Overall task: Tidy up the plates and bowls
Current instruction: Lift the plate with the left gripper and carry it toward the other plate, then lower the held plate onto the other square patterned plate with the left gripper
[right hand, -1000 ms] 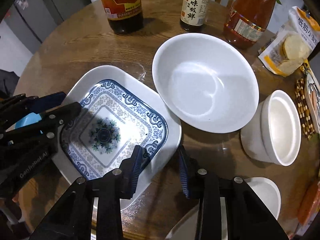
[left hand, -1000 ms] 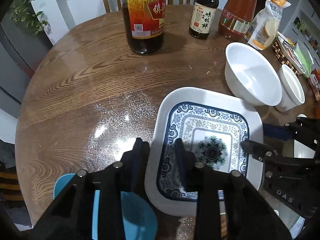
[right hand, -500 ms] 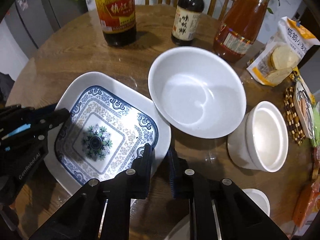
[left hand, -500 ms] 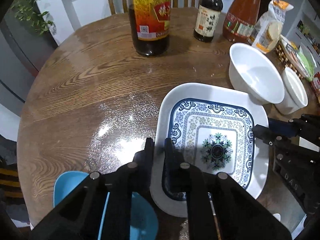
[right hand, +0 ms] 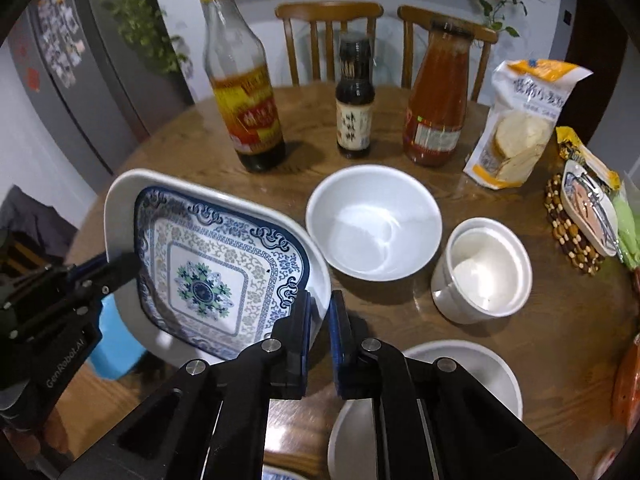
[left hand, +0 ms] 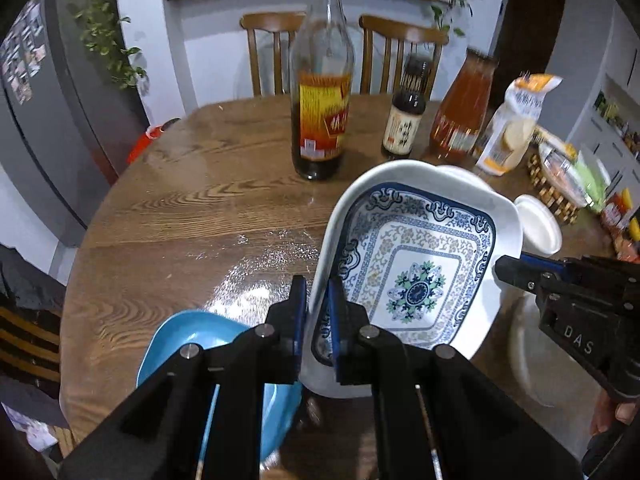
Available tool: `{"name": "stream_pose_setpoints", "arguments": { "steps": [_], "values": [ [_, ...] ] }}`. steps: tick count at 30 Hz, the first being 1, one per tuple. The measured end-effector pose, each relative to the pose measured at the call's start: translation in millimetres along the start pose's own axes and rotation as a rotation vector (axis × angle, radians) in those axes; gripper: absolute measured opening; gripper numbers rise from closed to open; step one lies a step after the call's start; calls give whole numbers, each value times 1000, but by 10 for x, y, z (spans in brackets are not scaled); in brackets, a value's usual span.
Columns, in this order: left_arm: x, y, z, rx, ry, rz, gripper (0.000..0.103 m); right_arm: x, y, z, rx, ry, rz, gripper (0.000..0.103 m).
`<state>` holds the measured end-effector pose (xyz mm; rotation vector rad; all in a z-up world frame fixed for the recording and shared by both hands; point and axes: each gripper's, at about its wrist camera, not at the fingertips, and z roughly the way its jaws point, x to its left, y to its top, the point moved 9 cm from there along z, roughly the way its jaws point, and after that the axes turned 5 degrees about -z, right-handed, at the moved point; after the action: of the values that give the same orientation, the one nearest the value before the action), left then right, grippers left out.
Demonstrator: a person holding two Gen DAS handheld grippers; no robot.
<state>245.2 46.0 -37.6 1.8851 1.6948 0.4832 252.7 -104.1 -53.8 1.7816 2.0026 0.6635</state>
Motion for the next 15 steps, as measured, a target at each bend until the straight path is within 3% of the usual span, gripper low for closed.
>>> {"name": "stream_pose_setpoints", "arguments": {
  "steps": [6, 15],
  "values": [
    [-29, -171, -385, -47, 11, -36, 10, 95, -78, -474, -89, 29, -18, 10],
    [-65, -555, -791, -83, 54, -79, 10, 232, -549, -791, -95, 94, -48, 10]
  ]
}}
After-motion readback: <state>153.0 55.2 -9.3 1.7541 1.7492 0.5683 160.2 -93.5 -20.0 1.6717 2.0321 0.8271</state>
